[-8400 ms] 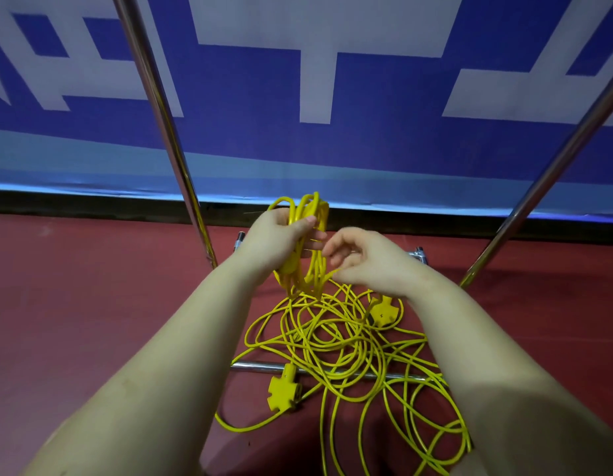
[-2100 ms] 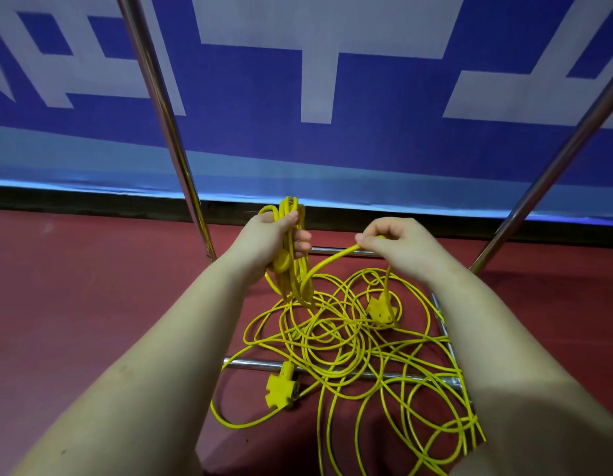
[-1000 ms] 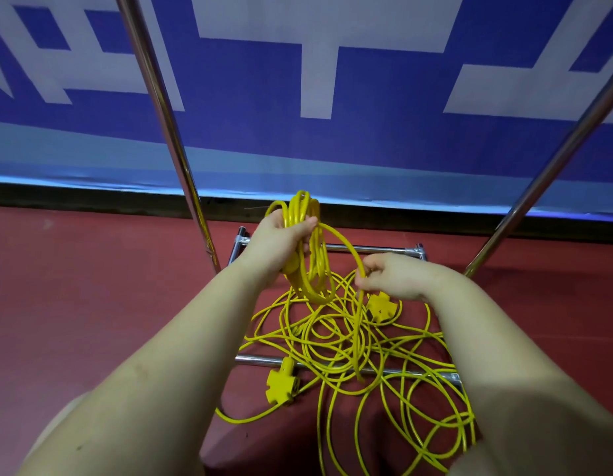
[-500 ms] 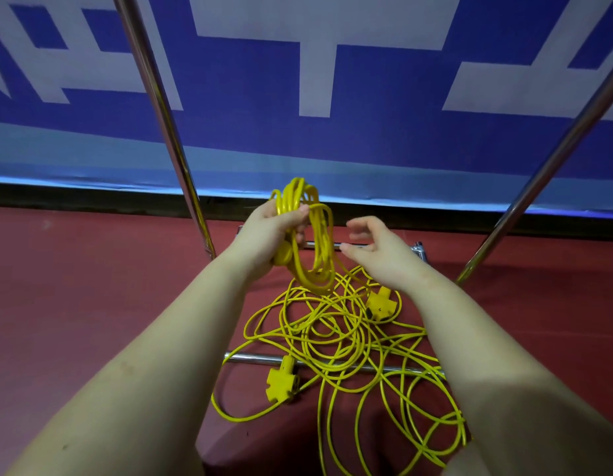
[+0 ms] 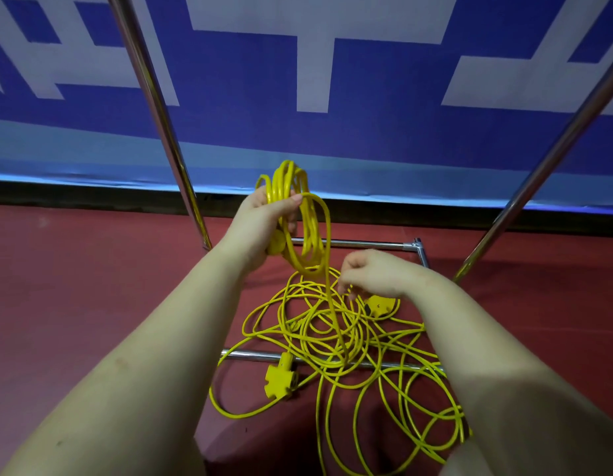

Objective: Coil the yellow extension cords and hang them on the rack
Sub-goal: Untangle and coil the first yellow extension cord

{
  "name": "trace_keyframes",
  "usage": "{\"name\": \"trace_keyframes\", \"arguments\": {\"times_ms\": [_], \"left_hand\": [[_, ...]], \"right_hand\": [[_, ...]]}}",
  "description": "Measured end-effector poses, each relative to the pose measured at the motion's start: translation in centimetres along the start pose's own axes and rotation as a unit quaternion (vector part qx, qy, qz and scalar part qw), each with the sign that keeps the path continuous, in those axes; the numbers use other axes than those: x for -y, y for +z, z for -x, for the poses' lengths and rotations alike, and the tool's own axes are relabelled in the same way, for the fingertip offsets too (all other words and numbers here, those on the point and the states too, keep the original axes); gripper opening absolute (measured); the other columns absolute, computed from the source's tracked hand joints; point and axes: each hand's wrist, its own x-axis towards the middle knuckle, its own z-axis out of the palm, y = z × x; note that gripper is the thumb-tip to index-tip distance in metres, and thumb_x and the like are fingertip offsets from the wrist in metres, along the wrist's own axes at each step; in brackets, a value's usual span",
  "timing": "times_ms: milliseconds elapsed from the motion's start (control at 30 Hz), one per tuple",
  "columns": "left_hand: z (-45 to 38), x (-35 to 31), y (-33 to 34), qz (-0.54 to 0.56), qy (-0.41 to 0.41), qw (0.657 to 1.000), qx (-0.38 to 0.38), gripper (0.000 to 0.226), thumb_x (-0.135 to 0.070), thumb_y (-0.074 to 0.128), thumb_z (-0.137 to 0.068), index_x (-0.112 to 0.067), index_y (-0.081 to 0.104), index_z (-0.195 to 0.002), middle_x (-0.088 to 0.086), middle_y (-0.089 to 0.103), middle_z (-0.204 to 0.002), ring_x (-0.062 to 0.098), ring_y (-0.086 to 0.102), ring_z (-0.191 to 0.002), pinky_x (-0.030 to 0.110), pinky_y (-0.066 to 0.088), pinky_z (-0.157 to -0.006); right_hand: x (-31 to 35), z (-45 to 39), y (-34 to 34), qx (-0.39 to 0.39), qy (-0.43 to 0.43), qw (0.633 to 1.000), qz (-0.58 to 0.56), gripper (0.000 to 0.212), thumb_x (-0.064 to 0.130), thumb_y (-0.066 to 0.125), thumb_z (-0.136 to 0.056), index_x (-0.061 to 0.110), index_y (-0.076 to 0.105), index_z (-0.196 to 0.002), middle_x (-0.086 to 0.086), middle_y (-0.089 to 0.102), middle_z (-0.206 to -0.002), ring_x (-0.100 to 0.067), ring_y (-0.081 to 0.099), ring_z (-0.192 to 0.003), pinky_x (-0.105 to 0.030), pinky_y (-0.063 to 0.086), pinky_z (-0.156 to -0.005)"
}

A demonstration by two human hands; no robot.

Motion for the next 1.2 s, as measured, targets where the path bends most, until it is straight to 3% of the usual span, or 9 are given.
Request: {"name": "trace_keyframes", "arguments": {"times_ms": [133, 233, 367, 533, 700, 833, 967, 1067, 1200], "left_hand": [[0.3, -0.4, 0.0, 0.016, -0.011, 0.999, 0.035, 0.018, -0.002, 0.049, -0.093, -0.013, 0.051, -0.078, -0.006, 0.046, -0.047, 0.008, 0.042, -0.041, 0.026, 0.037, -0.053], [0.8, -0.3, 0.4, 0.011, -0.014, 0.996, 0.084, 0.018, -0.002, 0.048, -0.093, -0.012, 0.05, -0.078, -0.004, 0.043, -0.05, 0.009, 0.041, -0.042, 0.023, 0.042, -0.05], [0.8, -0.3, 0.5, 0.0, -0.003, 0.997, 0.08, 0.016, -0.003, 0.049, -0.093, -0.012, 0.049, -0.08, -0.004, 0.044, -0.051, 0.009, 0.043, -0.043, 0.02, 0.041, -0.046], [0.2, -0.1, -0.2, -0.025, 0.018, 0.999, 0.016, 0.015, -0.005, 0.053, -0.092, -0.013, 0.051, -0.081, -0.006, 0.048, -0.05, 0.01, 0.045, -0.044, 0.021, 0.04, -0.049], [-0.3, 0.9, -0.8, -0.153, 0.007, 0.988, -0.025, 0.011, -0.017, 0.061, -0.091, -0.015, 0.053, -0.083, 0.002, 0.054, -0.06, 0.016, 0.052, -0.053, 0.03, 0.044, -0.057], [-0.1, 1.0, -0.8, -0.189, -0.021, 0.981, 0.024, 0.016, -0.024, 0.061, -0.091, -0.015, 0.053, -0.081, 0.002, 0.057, -0.061, 0.018, 0.055, -0.056, 0.031, 0.046, -0.057], [0.8, 0.7, 0.2, -0.181, -0.038, 0.979, 0.085, 0.013, -0.018, 0.058, -0.093, -0.014, 0.053, -0.081, -0.002, 0.059, -0.058, 0.012, 0.057, -0.052, 0.021, 0.046, -0.048], [1.1, 1.0, 0.7, -0.127, -0.077, 0.979, 0.137, 0.006, -0.012, 0.055, -0.094, -0.011, 0.056, -0.088, 0.001, 0.069, -0.067, 0.014, 0.065, -0.061, 0.024, 0.054, -0.053], [1.3, 1.2, 1.4, -0.05, -0.121, 0.974, 0.183, 0.01, -0.009, 0.05, -0.095, -0.009, 0.06, -0.095, 0.007, 0.074, -0.081, 0.017, 0.072, -0.074, 0.027, 0.058, -0.066]], "right_hand": [[0.7, -0.2, -0.4, -0.21, -0.046, 0.974, -0.078, 0.037, 0.031, 0.067, -0.084, 0.02, 0.048, -0.115, 0.004, 0.056, -0.1, -0.01, 0.053, -0.075, -0.023, 0.038, -0.062], [1.1, -0.4, -0.5, -0.157, -0.099, 0.96, -0.209, 0.05, 0.02, 0.062, -0.089, 0.017, 0.041, -0.134, -0.003, 0.056, -0.117, -0.012, 0.058, -0.089, -0.016, 0.047, -0.071], [0.5, -0.2, -0.3, -0.079, -0.079, 0.99, -0.085, 0.018, 0.022, 0.061, -0.09, 0.011, 0.062, -0.104, -0.017, 0.067, -0.104, -0.017, 0.058, -0.085, -0.036, 0.048, -0.084], [0.5, 0.8, -0.5, -0.034, -0.042, 0.994, -0.091, 0.008, 0.018, 0.061, -0.09, 0.014, 0.061, -0.083, 0.0, 0.061, -0.069, -0.006, 0.055, -0.056, -0.014, 0.041, -0.049], [0.9, 0.9, -1.1, -0.029, -0.005, 0.985, -0.173, 0.013, 0.01, 0.058, -0.091, 0.015, 0.057, -0.078, -0.003, 0.064, -0.073, -0.008, 0.062, -0.054, -0.017, 0.051, -0.05], [2.3, 1.4, -2.4, -0.054, -0.003, 0.87, -0.49, 0.01, 0.01, 0.053, -0.092, 0.011, 0.055, -0.083, -0.002, 0.069, -0.065, -0.008, 0.066, -0.052, -0.017, 0.052, -0.047], [2.6, 1.7, -3.4, -0.073, 0.003, 0.752, -0.655, 0.015, 0.013, 0.049, -0.095, 0.008, 0.057, -0.083, 0.0, 0.068, -0.057, -0.006, 0.064, -0.047, -0.013, 0.05, -0.044], [2.4, 1.7, -3.8, -0.103, -0.001, 0.714, -0.692, 0.02, 0.017, 0.049, -0.095, 0.007, 0.058, -0.081, 0.003, 0.064, -0.05, -0.003, 0.061, -0.045, -0.011, 0.049, -0.044], [1.8, 1.3, -3.6, -0.138, 0.007, 0.723, -0.677, 0.017, 0.015, 0.051, -0.094, 0.006, 0.058, -0.082, 0.003, 0.065, -0.051, -0.003, 0.061, -0.044, -0.011, 0.049, -0.044]]}}
